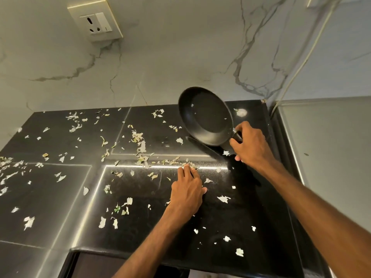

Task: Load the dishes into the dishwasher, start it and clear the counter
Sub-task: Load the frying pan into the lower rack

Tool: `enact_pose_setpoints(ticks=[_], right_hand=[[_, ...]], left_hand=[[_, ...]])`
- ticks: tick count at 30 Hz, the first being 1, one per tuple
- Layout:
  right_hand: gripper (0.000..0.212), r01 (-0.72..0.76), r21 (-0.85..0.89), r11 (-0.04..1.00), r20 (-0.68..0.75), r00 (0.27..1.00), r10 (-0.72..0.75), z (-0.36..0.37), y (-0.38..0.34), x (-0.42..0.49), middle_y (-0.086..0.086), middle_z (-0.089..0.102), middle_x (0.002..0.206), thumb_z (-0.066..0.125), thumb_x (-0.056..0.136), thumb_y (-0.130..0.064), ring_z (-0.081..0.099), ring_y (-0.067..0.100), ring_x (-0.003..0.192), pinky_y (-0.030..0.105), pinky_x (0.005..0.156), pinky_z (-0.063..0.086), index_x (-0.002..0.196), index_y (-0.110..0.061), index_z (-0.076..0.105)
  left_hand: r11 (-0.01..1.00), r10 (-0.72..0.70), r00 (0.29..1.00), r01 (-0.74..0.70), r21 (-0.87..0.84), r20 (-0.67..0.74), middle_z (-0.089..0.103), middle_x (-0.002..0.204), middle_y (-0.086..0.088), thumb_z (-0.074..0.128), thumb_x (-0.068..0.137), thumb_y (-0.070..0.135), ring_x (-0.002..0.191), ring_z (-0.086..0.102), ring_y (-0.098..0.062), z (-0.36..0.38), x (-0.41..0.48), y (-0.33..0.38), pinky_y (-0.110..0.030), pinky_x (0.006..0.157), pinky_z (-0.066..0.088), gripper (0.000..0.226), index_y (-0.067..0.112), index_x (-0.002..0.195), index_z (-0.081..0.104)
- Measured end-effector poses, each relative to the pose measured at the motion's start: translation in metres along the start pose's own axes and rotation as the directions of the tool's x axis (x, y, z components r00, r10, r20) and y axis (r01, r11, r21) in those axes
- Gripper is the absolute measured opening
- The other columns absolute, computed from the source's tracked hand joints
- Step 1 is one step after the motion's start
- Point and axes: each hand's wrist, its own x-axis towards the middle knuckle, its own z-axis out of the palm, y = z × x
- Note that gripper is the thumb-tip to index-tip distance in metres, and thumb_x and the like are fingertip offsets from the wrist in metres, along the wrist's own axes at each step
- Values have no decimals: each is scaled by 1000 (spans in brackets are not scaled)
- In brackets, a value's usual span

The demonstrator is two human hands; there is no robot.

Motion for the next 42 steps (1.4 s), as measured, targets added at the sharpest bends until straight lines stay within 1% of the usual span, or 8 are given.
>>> enact_pose_setpoints(ticks=[8, 14, 18, 24, 27, 30, 35, 42], right_hand=[[47, 296, -334, 895, -123, 927, -353, 15, -4, -25, 9, 69, 107, 68, 95, -17, 69, 22, 72, 35, 63, 62, 140, -13, 55], [37, 170, -80, 982, -192, 964, -183, 15, -11, -29, 0, 68, 93, 67, 96, -18, 62, 11, 74, 33, 72, 61, 132, -17, 61], [11, -15, 240, 971, -180, 982, 60, 1, -6, -37, -6, 68, 75, 72, 89, -17, 66, 13, 67, 42, 72, 62, 100, -18, 71], [14, -142, 282, 949, -221, 953, 209, -46, 42, -84, -3, 70, 76, 77, 83, -15, 67, 15, 65, 33, 68, 61, 96, -15, 73], [15, -188, 235, 953, -267, 931, 250, -79, 72, -128, -7, 70, 81, 78, 79, -15, 62, 2, 68, 5, 62, 42, 92, -20, 74], [17, -251, 275, 928, -294, 897, 329, -112, 102, -182, -10, 68, 77, 77, 78, -14, 61, -3, 65, 6, 60, 39, 94, -20, 75], [25, -335, 289, 897, -467, 768, 438, -171, 163, -299, -10, 72, 84, 77, 80, -18, 64, 1, 77, 11, 72, 44, 104, -24, 77], [36, -537, 301, 788, -560, 569, 602, -234, 245, -489, -8, 71, 83, 80, 79, -13, 57, -6, 68, 9, 66, 41, 111, -28, 77]], left_hand=[[999, -13, 1000, 13, -45, 21, 23, 154, -21, 52, 102, 44, 140, 26, -35, -7, 0, 4, -46, 98, 50, 66, 0, 148, 35], [999, -4, 999, 2, -40, -47, 29, 149, -18, 52, 101, 47, 135, 29, -32, 2, 3, 0, -44, 90, 51, 75, -3, 151, 28], [996, 7, 997, -14, -83, -77, 27, 151, -14, 51, 100, 51, 135, 29, -32, 10, 4, -5, -47, 93, 51, 75, 3, 153, 28], [913, -48, 974, -47, -405, -221, 49, 141, -7, 70, 89, 41, 132, 46, -30, 16, -2, -5, -46, 100, 49, 38, 19, 120, 66], [827, -30, 916, -203, -525, -400, 64, 130, -8, 73, 86, 16, 128, 54, -25, 4, -17, 29, -33, 100, 42, 9, 22, 91, 78], [749, 45, 855, -371, -549, -517, 67, 126, 2, 79, 81, 19, 118, 60, -17, -13, -28, 85, -42, 100, 49, 15, 33, 85, 76], [568, 103, 672, -645, -512, -733, 59, 111, -18, 90, 73, 28, 100, 50, 2, -43, -62, 198, -7, 76, 41, 42, 6, 97, 65], [196, 479, 442, -896, -398, -759, 48, 134, -23, 87, 76, 12, 117, 52, -29, -30, -134, 351, -41, 89, 51, 68, -11, 127, 48]])
